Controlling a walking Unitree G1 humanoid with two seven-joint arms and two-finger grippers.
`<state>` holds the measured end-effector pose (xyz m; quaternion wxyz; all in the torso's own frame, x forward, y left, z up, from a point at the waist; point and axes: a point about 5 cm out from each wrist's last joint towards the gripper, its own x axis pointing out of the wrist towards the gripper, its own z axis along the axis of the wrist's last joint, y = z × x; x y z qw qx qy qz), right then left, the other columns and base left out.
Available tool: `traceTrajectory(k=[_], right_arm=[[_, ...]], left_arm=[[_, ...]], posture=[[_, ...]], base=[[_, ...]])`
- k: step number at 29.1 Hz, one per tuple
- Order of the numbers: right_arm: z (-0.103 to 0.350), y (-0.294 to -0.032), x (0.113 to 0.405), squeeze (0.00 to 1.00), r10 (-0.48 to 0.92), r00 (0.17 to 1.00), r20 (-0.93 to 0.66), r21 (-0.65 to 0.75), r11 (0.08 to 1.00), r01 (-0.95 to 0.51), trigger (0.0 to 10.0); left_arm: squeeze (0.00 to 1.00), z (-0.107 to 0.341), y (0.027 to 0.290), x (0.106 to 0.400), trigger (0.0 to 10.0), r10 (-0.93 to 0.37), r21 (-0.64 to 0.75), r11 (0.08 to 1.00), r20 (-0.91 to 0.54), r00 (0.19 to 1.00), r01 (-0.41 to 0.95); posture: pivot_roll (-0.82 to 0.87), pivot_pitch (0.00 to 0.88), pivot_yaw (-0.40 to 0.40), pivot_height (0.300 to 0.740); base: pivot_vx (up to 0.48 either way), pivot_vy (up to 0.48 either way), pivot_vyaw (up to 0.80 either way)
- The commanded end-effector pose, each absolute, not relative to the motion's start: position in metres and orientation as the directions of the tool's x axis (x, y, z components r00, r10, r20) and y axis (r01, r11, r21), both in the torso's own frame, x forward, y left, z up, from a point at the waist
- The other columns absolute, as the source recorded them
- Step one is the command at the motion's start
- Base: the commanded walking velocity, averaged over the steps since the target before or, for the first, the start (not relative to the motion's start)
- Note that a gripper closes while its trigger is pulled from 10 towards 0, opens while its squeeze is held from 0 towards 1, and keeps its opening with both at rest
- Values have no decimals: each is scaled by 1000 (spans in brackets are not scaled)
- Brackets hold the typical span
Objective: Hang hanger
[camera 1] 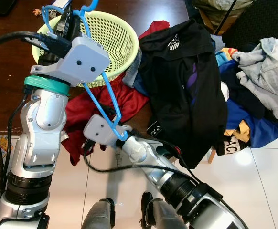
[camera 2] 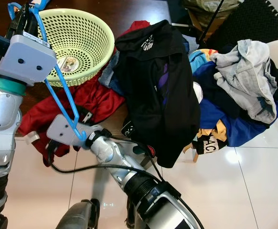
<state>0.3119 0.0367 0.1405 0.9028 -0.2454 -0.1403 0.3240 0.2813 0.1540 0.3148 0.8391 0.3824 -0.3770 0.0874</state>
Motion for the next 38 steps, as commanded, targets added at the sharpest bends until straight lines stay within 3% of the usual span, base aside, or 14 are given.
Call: traceTrajectory(k=[1, 12, 21, 23, 24, 26, 28, 29, 30, 31, 38], right_arm=[[166, 86, 295, 0, 679, 715, 168, -387, 713, -585, 0], [173, 86, 292, 0, 698, 680, 224, -301, 713, -633, 0], [207, 65, 299, 0, 659, 666, 349, -124, 737, -664, 0], [244, 37, 302, 0, 639, 609, 471, 65, 663, -746, 0], [244, 37, 302, 0, 639, 609, 471, 65, 663, -746, 0], [277, 9, 299, 0, 624, 505, 596, 170, 517, -839, 0], [292, -4, 300, 0, 586, 485, 649, 210, 475, -854, 0], [307, -19, 304, 0, 533, 480, 697, 248, 449, -858, 7882], [307, -19, 304, 0, 533, 480, 697, 248, 449, -858, 7882], [321, -33, 309, 0, 470, 485, 737, 284, 436, -854, 10000], [366, -82, 335, 0, 255, 536, 805, 362, 505, -783, 10000]], left_arm=[[0, 316, 155, 278, 10000, -143, 577, 686, 704, 695, -443], [0, 315, 155, 279, 10000, -144, 580, 683, 703, 696, -444], [0, 318, 155, 279, 10000, -139, 570, 682, 716, 684, -459], [0, 327, 168, 281, 10000, -100, 547, 653, 747, 657, -524], [0, 327, 168, 281, 10000, -100, 547, 653, 747, 657, -524], [0, 337, 184, 282, 10000, -53, 518, 618, 778, 626, -591], [0, 341, 189, 282, 10000, -42, 508, 606, 788, 614, -612], [0, 344, 192, 283, 10000, -37, 503, 599, 795, 606, -623], [0, 344, 192, 283, 10000, -37, 503, 599, 795, 606, -623], [0, 346, 194, 282, 10000, -38, 499, 596, 800, 599, -629], [0, 344, 185, 282, 10000, -62, 502, 618, 798, 599, -605]], posture=[[167, 212, -9, 740], [160, 187, -5, 740], [149, 164, -4, 740], [139, 148, -2, 740], [139, 148, -2, 740], [135, 141, 0, 740], [133, 136, 2, 740], [131, 133, 2, 740], [131, 133, 2, 740], [130, 130, 3, 740], [128, 126, 3, 740]], base=[[0, 0, 0], [0, 0, 0], [0, 0, 0], [0, 0, 0], [0, 0, 0], [0, 0, 0], [0, 0, 0], [0, 0, 0], [0, 0, 0], [0, 0, 0], [0, 0, 0]])
